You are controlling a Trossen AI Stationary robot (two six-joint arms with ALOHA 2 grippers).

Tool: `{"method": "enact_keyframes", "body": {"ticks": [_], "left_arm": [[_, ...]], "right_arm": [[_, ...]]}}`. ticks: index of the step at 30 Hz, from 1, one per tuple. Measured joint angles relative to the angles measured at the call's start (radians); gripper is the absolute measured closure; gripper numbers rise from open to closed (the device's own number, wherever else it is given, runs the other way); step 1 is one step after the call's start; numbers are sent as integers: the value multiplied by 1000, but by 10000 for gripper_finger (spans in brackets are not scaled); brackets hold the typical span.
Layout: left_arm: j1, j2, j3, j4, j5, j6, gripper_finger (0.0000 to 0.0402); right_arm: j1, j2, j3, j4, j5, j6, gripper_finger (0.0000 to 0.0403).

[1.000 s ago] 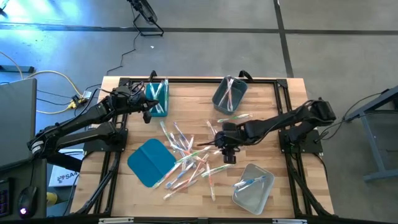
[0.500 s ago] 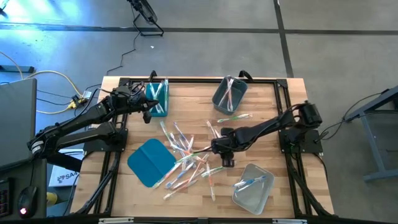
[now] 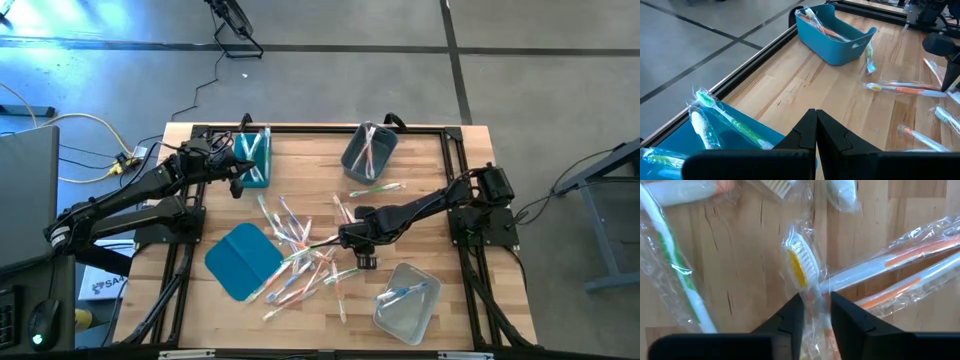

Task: Pick & Place Toothbrushes
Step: Put the orange toothbrush into the dark gray bin

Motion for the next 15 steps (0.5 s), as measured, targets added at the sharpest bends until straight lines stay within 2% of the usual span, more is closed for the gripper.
{"method": "enact_keyframes", "body": {"ticks": [8, 15], "left_arm": [[0, 0, 0, 0, 0, 0, 400], [0, 0, 0, 0, 0, 0, 400]], "right_arm": [[2, 0, 0, 0, -1, -1, 391], [2, -41, 5, -24, 2, -49, 396]]}}
